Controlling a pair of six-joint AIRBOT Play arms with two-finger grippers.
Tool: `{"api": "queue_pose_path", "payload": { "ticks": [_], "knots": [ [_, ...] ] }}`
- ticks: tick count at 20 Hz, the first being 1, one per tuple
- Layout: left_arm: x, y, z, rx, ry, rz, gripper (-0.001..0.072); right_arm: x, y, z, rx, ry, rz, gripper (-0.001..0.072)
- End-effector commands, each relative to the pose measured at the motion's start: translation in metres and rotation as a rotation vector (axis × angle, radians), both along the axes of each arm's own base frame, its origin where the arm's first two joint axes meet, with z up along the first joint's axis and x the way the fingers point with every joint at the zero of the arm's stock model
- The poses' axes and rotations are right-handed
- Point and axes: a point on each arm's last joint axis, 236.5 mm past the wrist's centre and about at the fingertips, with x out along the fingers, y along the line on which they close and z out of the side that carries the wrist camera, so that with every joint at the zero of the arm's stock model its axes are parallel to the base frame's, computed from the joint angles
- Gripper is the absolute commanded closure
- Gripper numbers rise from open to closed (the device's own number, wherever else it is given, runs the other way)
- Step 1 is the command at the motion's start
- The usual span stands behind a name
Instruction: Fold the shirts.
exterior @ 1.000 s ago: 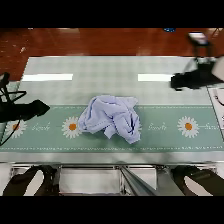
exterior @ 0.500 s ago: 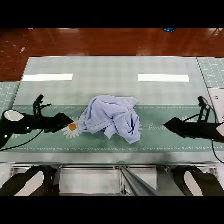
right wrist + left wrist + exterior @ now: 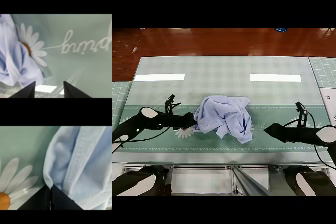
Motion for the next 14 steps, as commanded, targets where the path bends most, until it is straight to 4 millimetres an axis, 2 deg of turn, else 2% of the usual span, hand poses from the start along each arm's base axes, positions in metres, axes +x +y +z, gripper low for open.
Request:
{"api": "queue_pose_path", "payload": {
  "ticks": [1, 5, 10, 11, 12, 13, 14],
  "knots": [
    [0.011, -0.011, 0.009, -0.006, -0.036, -0.047, 0.0693, -0.004, 0.033, -0.005, 0.061, 0.035, 0.037, 0.0306],
    [0.014, -0.014, 0.015, -0.016, -0.045, -0.059, 0.0693, 0.02, 0.075, -0.007, 0.167, 0.005, 0.024, 0.0306],
    [0.013, -0.015, 0.015, -0.019, -0.041, -0.063, 0.0693, 0.048, 0.108, -0.018, 0.198, 0.015, 0.062, 0.0307],
    [0.016, -0.014, 0.015, -0.015, -0.048, -0.057, 0.0693, 0.053, 0.113, -0.024, 0.187, 0.025, 0.076, 0.0348],
    [0.02, -0.013, 0.016, -0.01, -0.061, -0.05, 0.0693, 0.059, 0.117, -0.028, 0.181, 0.029, 0.101, 0.0541],
    [0.028, -0.01, 0.021, -0.01, -0.078, -0.037, 0.0693, 0.064, 0.123, -0.024, 0.187, 0.017, 0.148, 0.0681],
    [0.04, -0.005, 0.032, -0.023, -0.1, -0.023, 0.0693, 0.075, 0.128, -0.008, 0.204, -0.024, 0.213, 0.0683]
  ]
}}
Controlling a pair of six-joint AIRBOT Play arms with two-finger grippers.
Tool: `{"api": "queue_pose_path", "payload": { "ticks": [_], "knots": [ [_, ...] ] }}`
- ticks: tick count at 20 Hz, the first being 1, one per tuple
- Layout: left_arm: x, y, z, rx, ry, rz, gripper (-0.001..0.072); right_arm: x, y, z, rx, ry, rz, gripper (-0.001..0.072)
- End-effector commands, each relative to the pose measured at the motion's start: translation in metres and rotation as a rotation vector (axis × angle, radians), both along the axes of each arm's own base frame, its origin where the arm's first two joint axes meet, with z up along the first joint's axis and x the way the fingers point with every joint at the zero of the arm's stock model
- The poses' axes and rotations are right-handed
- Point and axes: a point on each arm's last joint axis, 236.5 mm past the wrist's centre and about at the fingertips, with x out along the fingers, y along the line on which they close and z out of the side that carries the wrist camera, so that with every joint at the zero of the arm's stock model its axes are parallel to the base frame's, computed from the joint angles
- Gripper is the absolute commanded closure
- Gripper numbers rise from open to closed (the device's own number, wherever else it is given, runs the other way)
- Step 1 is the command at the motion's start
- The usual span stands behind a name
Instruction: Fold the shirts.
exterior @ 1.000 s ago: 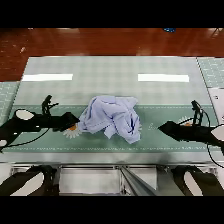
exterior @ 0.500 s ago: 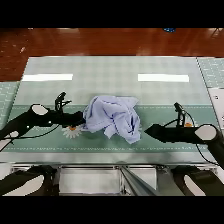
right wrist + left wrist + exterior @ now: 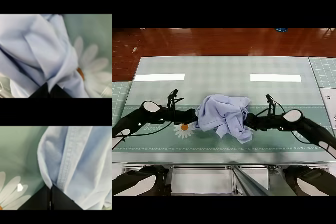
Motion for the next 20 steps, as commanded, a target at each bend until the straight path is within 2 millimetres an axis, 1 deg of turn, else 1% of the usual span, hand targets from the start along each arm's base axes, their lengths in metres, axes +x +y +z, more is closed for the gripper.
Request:
{"api": "queue_pose_path", "payload": {
  "ticks": [1, 2, 3, 4, 5, 6, 7, 8, 9, 10, 11, 12, 13, 14, 15, 16, 17, 18, 20],
  "knots": [
    [0.031, 0.012, 0.03, -0.031, -0.06, 0.033, 0.0693, 0.034, 0.017, 0.034, 0.04, -0.106, 0.141, 0.0684],
    [0.05, 0.022, 0.058, -0.056, -0.105, 0.047, 0.0694, 0.058, 0.009, 0.069, 0.033, -0.19, 0.164, 0.0684],
    [0.07, 0.035, 0.09, -0.073, -0.168, 0.062, 0.0694, 0.085, -0.007, 0.111, 0.003, -0.282, 0.155, 0.0684],
    [0.092, 0.052, 0.133, -0.078, -0.262, 0.083, 0.0694, 0.109, -0.027, 0.156, -0.038, -0.374, 0.124, 0.0684],
    [0.111, 0.069, 0.181, -0.074, -0.37, 0.108, 0.0694, 0.13, -0.049, 0.209, -0.082, -0.483, 0.089, 0.0684],
    [0.124, 0.085, 0.229, -0.066, -0.473, 0.136, 0.0694, 0.14, -0.067, 0.261, -0.12, -0.588, 0.066, 0.0684],
    [0.13, 0.098, 0.284, -0.05, -0.591, 0.156, 0.0694, 0.141, -0.081, 0.311, -0.155, -0.687, 0.058, 0.0684],
    [0.13, 0.106, 0.333, -0.031, -0.7, 0.162, 0.0694, 0.134, -0.093, 0.358, -0.198, -0.78, 0.059, 0.0684],
    [0.123, 0.111, 0.385, -0.005, -0.82, 0.158, 0.0694, 0.122, -0.101, 0.396, -0.242, -0.854, 0.063, 0.0684],
    [0.112, 0.112, 0.428, 0.019, -0.922, 0.152, 0.0694, 0.105, -0.107, 0.43, -0.294, -0.929, 0.068, 0.0684],
    [0.096, 0.111, 0.471, 0.041, -1.023, 0.148, 0.0694, 0.086, -0.113, 0.458, -0.34, -0.995, 0.069, 0.0684],
    [0.078, 0.108, 0.505, 0.064, -1.113, 0.141, 0.0694, 0.065, -0.116, 0.48, -0.37, -1.051, 0.068, 0.0684],
    [0.057, 0.105, 0.537, 0.088, -1.197, 0.138, 0.0694, 0.044, -0.118, 0.498, -0.39, -1.1, 0.064, 0.0684],
    [0.036, 0.101, 0.56, 0.11, -1.265, 0.135, 0.0694, 0.021, -0.122, 0.512, -0.419, -1.143, 0.051, 0.0684],
    [0.012, 0.096, 0.579, 0.137, -1.325, 0.13, 0.0694, -0.001, -0.128, 0.521, -0.452, -1.175, 0.036, 0.0684],
    [-0.007, 0.094, 0.59, 0.176, -1.366, 0.13, 0.0694, -0.021, -0.134, 0.526, -0.487, -1.197, 0.021, 0.0684],
    [-0.028, 0.094, 0.594, 0.241, -1.396, 0.135, 0.0694, -0.038, -0.143, 0.53, -0.527, -1.21, -0.004, 0.0684],
    [-0.043, 0.1, 0.592, 0.326, -1.401, 0.145, 0.0694, -0.056, -0.155, 0.534, -0.574, -1.219, -0.05, 0.0684],
    [-0.072, 0.121, 0.582, 0.524, -1.371, 0.189, 0.0694, -0.085, -0.184, 0.537, -0.667, -1.209, -0.157, 0.0684]
  ]
}}
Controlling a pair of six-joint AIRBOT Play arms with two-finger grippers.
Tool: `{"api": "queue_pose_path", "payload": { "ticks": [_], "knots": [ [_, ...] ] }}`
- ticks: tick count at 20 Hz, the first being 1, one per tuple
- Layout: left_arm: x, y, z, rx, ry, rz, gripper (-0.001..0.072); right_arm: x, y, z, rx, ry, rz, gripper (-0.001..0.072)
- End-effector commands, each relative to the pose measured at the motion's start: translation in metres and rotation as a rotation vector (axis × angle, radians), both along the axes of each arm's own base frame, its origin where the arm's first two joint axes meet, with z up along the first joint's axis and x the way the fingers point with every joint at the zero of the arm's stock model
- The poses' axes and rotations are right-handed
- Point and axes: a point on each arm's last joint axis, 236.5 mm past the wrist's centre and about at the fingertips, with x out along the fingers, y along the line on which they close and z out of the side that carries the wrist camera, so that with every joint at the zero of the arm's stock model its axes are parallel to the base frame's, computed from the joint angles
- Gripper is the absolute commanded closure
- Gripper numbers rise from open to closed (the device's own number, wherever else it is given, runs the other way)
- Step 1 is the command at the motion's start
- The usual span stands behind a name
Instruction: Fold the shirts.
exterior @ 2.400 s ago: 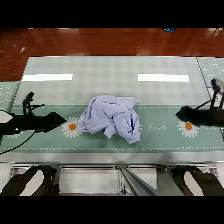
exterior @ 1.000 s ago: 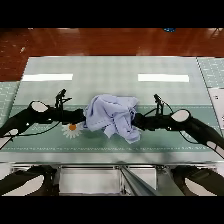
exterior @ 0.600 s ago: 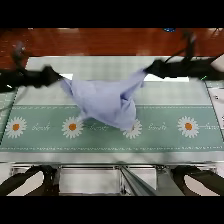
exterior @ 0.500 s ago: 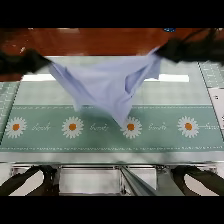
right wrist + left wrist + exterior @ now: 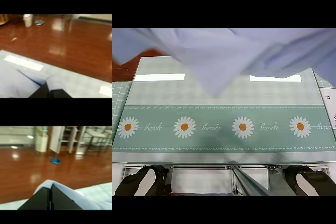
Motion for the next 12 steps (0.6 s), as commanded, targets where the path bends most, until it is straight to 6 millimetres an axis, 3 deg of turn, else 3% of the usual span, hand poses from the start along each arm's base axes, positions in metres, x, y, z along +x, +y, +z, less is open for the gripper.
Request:
{"api": "queue_pose_path", "payload": {
  "ticks": [1, 3, 5, 8, 12],
  "knots": [
    [-0.061, 0.034, -0.002, 0.142, -0.011, 0.257, 0.0693, -0.062, -0.055, 0.004, -0.058, -0.04, -0.236, 0.0684],
    [-0.078, 0.033, -0.022, 0.127, 0.035, 0.268, 0.0694, -0.077, -0.072, -0.016, -0.059, 0.03, -0.314, 0.0684],
    [-0.08, 0.016, -0.063, 0.107, 0.128, 0.183, 0.0694, -0.071, -0.07, -0.047, -0.071, 0.137, -0.3, 0.0684],
    [-0.066, 0.0, -0.162, 0.031, 0.367, 0.072, 0.0694, -0.034, -0.061, -0.106, -0.079, 0.309, -0.258, 0.0684],
    [-0.043, -0.003, -0.316, -0.1, 0.734, 0.023, 0.0693, 0.051, -0.053, -0.205, -0.054, 0.501, -0.238, 0.0684]
  ]
}}
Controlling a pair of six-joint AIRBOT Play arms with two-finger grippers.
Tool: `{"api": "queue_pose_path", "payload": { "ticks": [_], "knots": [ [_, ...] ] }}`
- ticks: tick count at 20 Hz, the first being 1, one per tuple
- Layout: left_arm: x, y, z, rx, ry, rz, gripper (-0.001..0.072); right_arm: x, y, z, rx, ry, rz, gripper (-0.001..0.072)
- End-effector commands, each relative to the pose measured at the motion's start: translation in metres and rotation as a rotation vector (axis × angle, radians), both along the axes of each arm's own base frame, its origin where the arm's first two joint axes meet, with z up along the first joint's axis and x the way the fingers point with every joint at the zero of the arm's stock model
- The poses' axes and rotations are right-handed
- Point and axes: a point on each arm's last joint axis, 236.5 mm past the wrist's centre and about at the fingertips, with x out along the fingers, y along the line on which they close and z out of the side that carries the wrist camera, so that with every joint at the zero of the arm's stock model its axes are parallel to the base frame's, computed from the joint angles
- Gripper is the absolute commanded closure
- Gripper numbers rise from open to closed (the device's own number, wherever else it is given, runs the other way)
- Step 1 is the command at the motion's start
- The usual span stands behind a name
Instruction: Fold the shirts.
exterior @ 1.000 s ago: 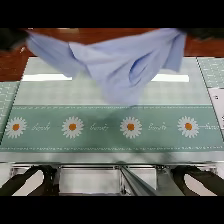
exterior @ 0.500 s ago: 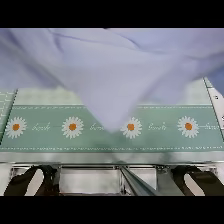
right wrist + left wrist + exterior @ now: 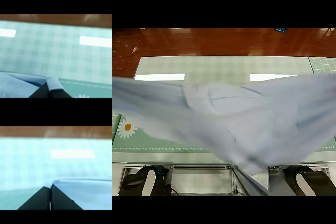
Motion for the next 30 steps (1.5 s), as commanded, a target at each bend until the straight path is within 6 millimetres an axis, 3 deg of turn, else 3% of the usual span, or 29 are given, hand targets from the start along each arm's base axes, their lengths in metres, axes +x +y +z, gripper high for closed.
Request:
{"api": "queue_pose_path", "payload": {
  "ticks": [1, 4, 6, 8, 11, 12, 13, 15, 16, 18, 20, 21, 23, 27, 29, 30],
  "knots": [
    [0.007, -0.008, -0.133, -0.14, 0.299, -0.009, 0.0693, 0.07, 0.013, -0.09, 0.071, 0.167, 0.016, 0.0684],
    [0.028, -0.004, -0.213, -0.252, 0.415, 0.07, 0.0693, 0.15, 0.045, -0.157, 0.187, 0.285, 0.098, 0.0684],
    [0.046, 0.005, -0.252, -0.29, 0.457, 0.146, 0.0693, 0.195, 0.061, -0.206, 0.277, 0.375, 0.106, 0.0684],
    [0.068, 0.017, -0.279, -0.295, 0.486, 0.211, 0.0693, 0.237, 0.071, -0.247, 0.344, 0.437, 0.1, 0.0684],
    [0.098, 0.029, -0.316, -0.302, 0.551, 0.286, 0.0693, 0.285, 0.076, -0.287, 0.404, 0.489, 0.07, 0.0681],
    [0.103, 0.031, -0.328, -0.307, 0.589, 0.296, 0.0693, 0.298, 0.078, -0.294, 0.426, 0.492, 0.058, 0.0545],
    [0.107, 0.03, -0.338, -0.313, 0.629, 0.299, 0.0693, 0.307, 0.078, -0.296, 0.436, 0.494, 0.06, 0.0293],
    [0.112, 0.028, -0.352, -0.32, 0.697, 0.29, 0.0693, 0.309, 0.066, -0.282, 0.429, 0.497, 0.079, 0.0304],
    [0.113, 0.027, -0.354, -0.323, 0.718, 0.281, 0.0693, 0.303, 0.049, -0.267, 0.413, 0.505, 0.085, 0.0305],
    [0.117, 0.026, -0.353, -0.325, 0.72, 0.275, 0.0693, 0.263, -0.008, -0.251, 0.308, 0.591, 0.038, 0.0306],
    [0.118, 0.026, -0.351, -0.325, 0.716, 0.275, 0.0693, 0.194, -0.076, -0.256, 0.16, 0.759, -0.102, 0.0306],
    [0.118, 0.026, -0.351, -0.324, 0.717, 0.275, 0.0693, 0.161, -0.096, -0.261, 0.155, 0.803, -0.194, 0.0306],
    [0.118, 0.026, -0.351, -0.324, 0.717, 0.274, 0.0693, 0.105, -0.096, -0.286, 0.223, 0.827, -0.266, 0.0306],
    [0.118, 0.026, -0.351, -0.324, 0.717, 0.274, 0.0693, -0.021, -0.048, -0.357, 0.289, 0.995, -0.242, 0.0306],
    [0.118, 0.026, -0.351, -0.324, 0.716, 0.274, 0.0693, -0.066, -0.026, -0.384, 0.334, 1.091, -0.23, 0.0306],
    [0.118, 0.026, -0.351, -0.324, 0.717, 0.275, 0.0693, -0.078, -0.017, -0.392, 0.359, 1.123, -0.218, 0.0306]
  ]
}}
